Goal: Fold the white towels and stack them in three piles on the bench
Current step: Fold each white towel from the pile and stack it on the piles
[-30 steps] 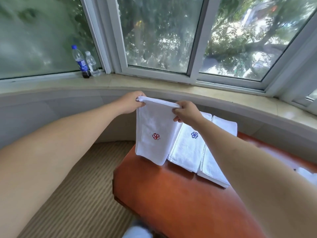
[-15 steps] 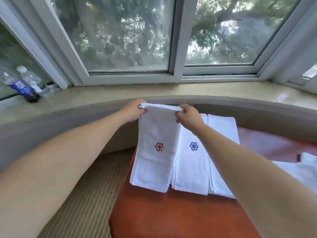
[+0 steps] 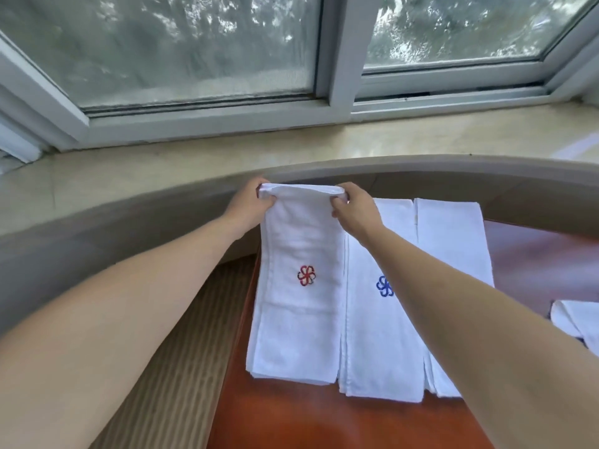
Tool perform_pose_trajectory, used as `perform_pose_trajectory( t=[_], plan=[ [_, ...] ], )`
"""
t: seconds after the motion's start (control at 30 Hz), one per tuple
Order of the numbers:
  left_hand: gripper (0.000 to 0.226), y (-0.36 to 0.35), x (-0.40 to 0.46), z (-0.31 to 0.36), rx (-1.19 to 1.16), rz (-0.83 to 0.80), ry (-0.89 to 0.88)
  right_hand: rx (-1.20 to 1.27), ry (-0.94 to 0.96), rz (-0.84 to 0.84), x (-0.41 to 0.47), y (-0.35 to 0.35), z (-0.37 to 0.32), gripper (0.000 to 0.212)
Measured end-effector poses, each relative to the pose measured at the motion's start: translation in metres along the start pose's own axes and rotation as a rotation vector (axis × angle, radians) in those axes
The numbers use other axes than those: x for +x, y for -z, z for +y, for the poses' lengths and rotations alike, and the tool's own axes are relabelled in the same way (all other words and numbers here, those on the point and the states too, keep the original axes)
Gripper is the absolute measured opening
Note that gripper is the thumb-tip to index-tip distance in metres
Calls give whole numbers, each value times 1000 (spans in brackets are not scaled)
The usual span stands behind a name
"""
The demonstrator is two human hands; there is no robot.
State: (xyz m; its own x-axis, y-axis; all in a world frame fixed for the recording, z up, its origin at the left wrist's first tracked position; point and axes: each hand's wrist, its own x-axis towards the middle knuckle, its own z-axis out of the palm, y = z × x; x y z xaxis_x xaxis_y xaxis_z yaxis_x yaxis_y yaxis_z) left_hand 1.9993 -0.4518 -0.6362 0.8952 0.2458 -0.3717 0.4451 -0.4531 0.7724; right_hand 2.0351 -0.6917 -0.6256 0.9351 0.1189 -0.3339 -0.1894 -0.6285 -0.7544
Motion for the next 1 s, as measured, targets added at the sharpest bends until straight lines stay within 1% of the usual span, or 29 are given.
perform_pose_trajectory(
  t=[0.03,0.07,0.13,0.17,0.27,0.37,0.4,0.43,0.47,0.53,0.57,0.6,0.63,0.67,0.8,0.87,0.93,1.0],
  plan=[
    [20,-5,6,-8,-23,7,13,45,-24,-7,6,-6,6,36],
    [35,-9,11,-16,-41,-2,39,84,-58,-17,10,-11,14,42],
    [60,-19,15,-32,-56,-62,125,120,-132,-43,13,-20,31,56],
    [67,-23,16,-41,-59,-99,161,132,-159,-54,13,-23,40,61],
    [74,-34,15,-62,-33,-126,185,140,-197,-27,8,-30,62,68],
    [79,-38,6,-73,-11,-135,205,35,-185,42,-2,-35,70,61],
    [79,-39,-1,-75,49,-146,180,-16,-163,28,-8,-36,73,58],
    [76,-39,-9,-78,171,-142,118,-74,-131,-14,-16,-37,76,54],
    [72,-40,-19,-80,340,-123,18,-146,-95,-74,-26,-38,79,50],
    [64,-42,-42,-82,678,-119,-274,-282,-32,-182,-49,-41,85,48],
    [61,-45,-54,-84,786,-185,-398,-321,-16,-206,-60,-42,88,51],
    [59,-49,-67,-86,849,-279,-468,-345,-13,-217,-70,-42,90,55],
    [57,-54,-80,-90,891,-362,-488,-365,-9,-223,-81,-43,92,60],
    [58,-58,-91,-94,919,-410,-480,-392,2,-231,-92,-45,94,64],
    [80,-64,-124,-111,1008,-444,-385,-586,70,-323,-139,-59,105,79],
    [88,-62,-142,-122,1059,-460,-419,-659,77,-364,-165,-67,112,84],
    [89,-60,-161,-136,1090,-474,-472,-668,77,-374,-189,-75,119,87],
    [86,-60,-182,-149,1077,-479,-468,-658,74,-372,-212,-80,125,87]
  ],
)
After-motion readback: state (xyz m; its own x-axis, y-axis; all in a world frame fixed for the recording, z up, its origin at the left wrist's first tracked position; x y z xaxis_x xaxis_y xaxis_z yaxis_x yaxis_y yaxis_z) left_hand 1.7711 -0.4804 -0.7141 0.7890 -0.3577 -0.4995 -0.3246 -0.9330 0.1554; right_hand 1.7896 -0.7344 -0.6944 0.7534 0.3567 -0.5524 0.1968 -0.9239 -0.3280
